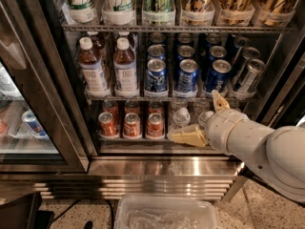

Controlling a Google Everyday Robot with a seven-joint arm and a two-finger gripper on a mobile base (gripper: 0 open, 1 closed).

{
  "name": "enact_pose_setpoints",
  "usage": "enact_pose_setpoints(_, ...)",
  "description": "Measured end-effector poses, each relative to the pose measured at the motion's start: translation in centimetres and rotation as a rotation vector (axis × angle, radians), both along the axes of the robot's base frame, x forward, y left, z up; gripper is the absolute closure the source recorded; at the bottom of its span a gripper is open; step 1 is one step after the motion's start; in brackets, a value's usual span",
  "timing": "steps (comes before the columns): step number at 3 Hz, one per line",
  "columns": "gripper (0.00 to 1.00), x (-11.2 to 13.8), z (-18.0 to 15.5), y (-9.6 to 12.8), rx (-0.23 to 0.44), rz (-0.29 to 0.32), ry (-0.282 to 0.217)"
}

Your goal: Pick pepsi can from middle shelf of fridge

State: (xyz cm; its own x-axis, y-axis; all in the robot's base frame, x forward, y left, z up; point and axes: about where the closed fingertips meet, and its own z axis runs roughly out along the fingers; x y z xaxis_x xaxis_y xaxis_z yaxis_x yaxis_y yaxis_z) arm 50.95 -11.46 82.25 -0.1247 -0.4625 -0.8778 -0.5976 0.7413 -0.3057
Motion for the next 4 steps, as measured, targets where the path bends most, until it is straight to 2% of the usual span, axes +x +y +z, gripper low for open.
enact_pose_setpoints(1, 0.00, 0.8, 0.8, 1.2, 0.015, -0.019, -0.045)
enact_pose_setpoints(2, 0.00, 0.8, 0.9, 1.3, 0.015, -0.018, -0.045)
enact_pose_setpoints(3, 0.00, 0.8, 0.4, 1.3, 0.019, -0.061, -0.051)
enact_pose_setpoints(4, 0.04, 1.9, -0.1, 1.0, 0.012, -0.113, -0.082)
